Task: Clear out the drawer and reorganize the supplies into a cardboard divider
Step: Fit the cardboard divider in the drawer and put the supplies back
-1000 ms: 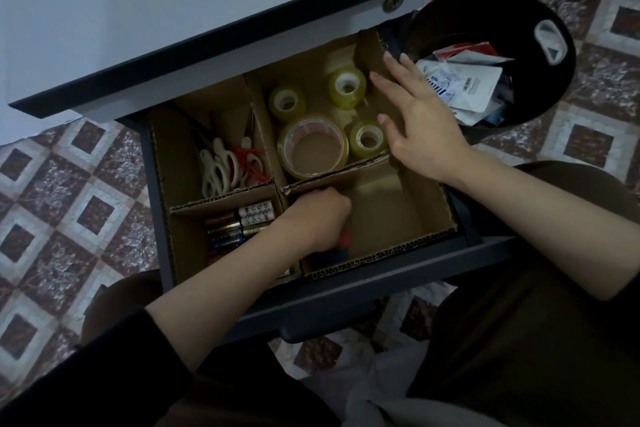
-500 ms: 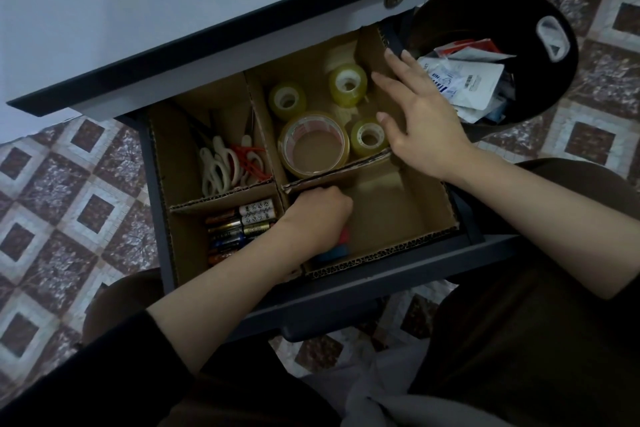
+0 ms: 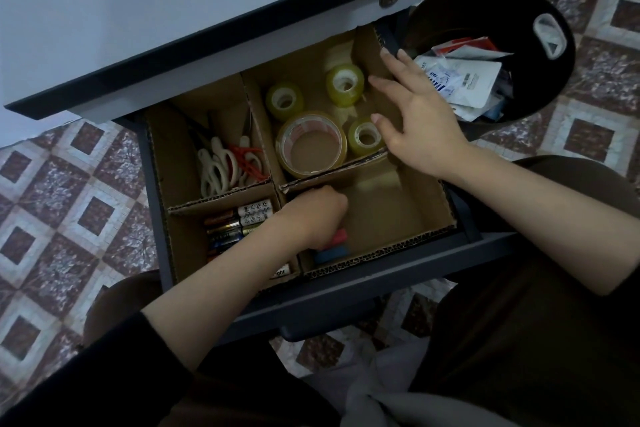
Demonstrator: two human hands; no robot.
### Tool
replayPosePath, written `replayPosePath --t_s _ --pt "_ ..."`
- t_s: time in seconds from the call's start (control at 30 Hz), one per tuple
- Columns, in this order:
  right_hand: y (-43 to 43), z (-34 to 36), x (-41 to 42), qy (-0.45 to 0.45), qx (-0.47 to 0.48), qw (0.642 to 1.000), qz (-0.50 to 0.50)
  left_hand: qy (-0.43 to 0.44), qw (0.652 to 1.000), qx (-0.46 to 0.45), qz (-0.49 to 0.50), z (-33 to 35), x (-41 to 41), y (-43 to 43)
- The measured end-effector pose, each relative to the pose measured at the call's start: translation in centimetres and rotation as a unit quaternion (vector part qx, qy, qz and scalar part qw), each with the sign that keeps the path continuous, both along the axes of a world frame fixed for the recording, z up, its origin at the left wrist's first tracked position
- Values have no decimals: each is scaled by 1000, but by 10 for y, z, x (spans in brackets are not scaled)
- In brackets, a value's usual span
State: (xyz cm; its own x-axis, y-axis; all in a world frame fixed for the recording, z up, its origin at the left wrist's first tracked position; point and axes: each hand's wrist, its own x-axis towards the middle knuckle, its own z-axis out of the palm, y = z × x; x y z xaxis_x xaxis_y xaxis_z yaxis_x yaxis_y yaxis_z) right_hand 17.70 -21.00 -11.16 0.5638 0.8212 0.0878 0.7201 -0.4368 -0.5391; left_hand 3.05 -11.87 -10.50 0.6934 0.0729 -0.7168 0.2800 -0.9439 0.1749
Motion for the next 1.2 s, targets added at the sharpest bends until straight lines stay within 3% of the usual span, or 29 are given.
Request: replayPosePath --t_s 1.2 --pt "0 -1 -1 1 3 1000 -6 38 997 -70 -2 7 3 1"
